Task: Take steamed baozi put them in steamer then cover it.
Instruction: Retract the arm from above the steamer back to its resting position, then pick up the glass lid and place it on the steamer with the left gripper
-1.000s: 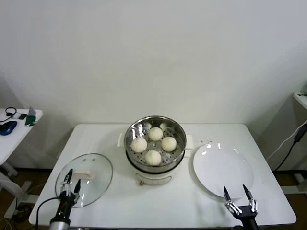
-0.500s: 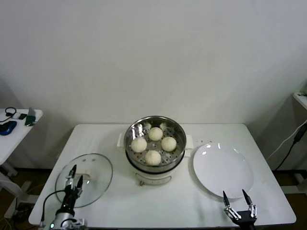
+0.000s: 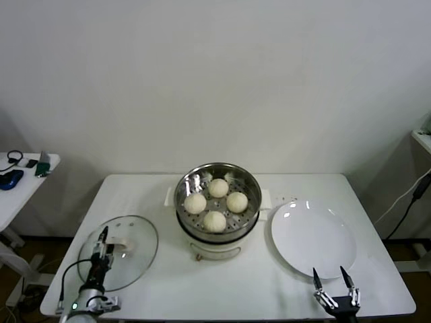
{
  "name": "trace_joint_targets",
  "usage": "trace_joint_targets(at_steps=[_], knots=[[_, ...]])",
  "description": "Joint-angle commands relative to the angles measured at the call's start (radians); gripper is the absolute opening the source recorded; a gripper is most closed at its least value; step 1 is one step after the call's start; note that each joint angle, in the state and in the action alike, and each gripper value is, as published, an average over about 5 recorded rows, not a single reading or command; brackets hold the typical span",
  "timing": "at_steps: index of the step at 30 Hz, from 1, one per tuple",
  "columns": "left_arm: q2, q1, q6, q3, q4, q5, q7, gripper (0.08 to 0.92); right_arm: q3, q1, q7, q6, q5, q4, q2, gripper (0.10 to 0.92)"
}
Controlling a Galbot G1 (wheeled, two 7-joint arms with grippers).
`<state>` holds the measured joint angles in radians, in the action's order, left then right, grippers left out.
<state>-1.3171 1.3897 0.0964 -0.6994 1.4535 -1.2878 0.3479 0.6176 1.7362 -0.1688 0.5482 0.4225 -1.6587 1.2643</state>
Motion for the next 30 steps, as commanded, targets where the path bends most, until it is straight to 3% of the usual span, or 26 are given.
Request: trace_joint_targets(at_steps=[1,17,24,30], knots=[[-0.001,-0.028,0.04,-0.002,-0.083,-0.025,0.02,0.584,0.004,0.0,0.0,0.002,-0.004,-0.003,0.007,0.823],[0.0,-0.035,0.076,-0.009,-0.096,-0.021,0.043,0.146,0.008,0.009,0.0,0.004,-0.005,-0.012,0.022,0.823],[0.02,0.039,0.025,-0.004,0.151,0.065,0.016,0.137,0.015,0.01,0.006,-0.006,-0.015,-0.022,0.02,0.823],[0.105,0.073,-0.076,-0.003,0.371,0.189,-0.073,0.137,0.028,0.01,0.038,-0.04,-0.066,-0.029,0.021,0.823]])
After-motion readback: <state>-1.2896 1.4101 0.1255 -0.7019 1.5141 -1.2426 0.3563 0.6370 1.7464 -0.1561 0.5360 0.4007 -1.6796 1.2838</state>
